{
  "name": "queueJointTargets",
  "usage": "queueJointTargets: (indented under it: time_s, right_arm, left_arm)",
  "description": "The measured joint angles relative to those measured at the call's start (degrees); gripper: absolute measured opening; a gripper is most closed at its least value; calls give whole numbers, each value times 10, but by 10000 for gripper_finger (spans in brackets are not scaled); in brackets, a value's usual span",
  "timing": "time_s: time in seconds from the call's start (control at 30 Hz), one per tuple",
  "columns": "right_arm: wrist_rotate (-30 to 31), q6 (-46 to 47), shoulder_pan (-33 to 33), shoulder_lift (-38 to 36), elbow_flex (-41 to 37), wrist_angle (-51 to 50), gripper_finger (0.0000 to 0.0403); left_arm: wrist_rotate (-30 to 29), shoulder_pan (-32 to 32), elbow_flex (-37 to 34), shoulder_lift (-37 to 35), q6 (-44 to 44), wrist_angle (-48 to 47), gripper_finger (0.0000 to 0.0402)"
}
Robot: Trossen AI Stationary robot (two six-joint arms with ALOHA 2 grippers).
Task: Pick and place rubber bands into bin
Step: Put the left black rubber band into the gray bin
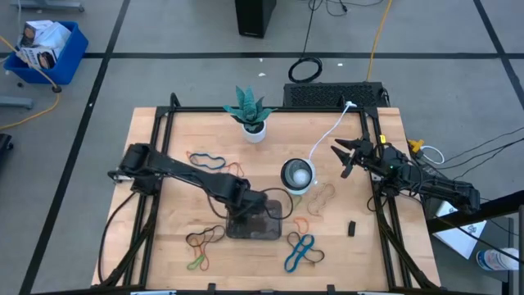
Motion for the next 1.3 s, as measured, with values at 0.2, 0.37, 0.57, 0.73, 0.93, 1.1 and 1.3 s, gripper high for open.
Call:
queueJointTargets:
  time_s: [0.2,0.37,0.57,0.73,0.93,1.1,1.3]
  right_arm:
    - [0,0,0,0,0,0,141]
    - [0,0,0,1,0,1,141]
    - [0,0,0,2,0,2,141]
    - [0,0,0,2,0,2,141]
    - [1,-17,0,6,0,1,141]
    - [1,-28,0,6,0,1,141]
    - [2,-28,0,6,0,1,141]
  left_arm:
    - [-6,16,0,-119,-12,45,219]
    - [-31,31,0,-216,-35,74,220]
    - [-59,32,0,-290,-35,106,220]
    - [-59,30,0,-312,-40,118,220]
    - [-59,29,0,-312,-28,114,219]
    - [-59,30,0,-312,-19,103,219]
    - [-59,30,0,-312,-18,96,211]
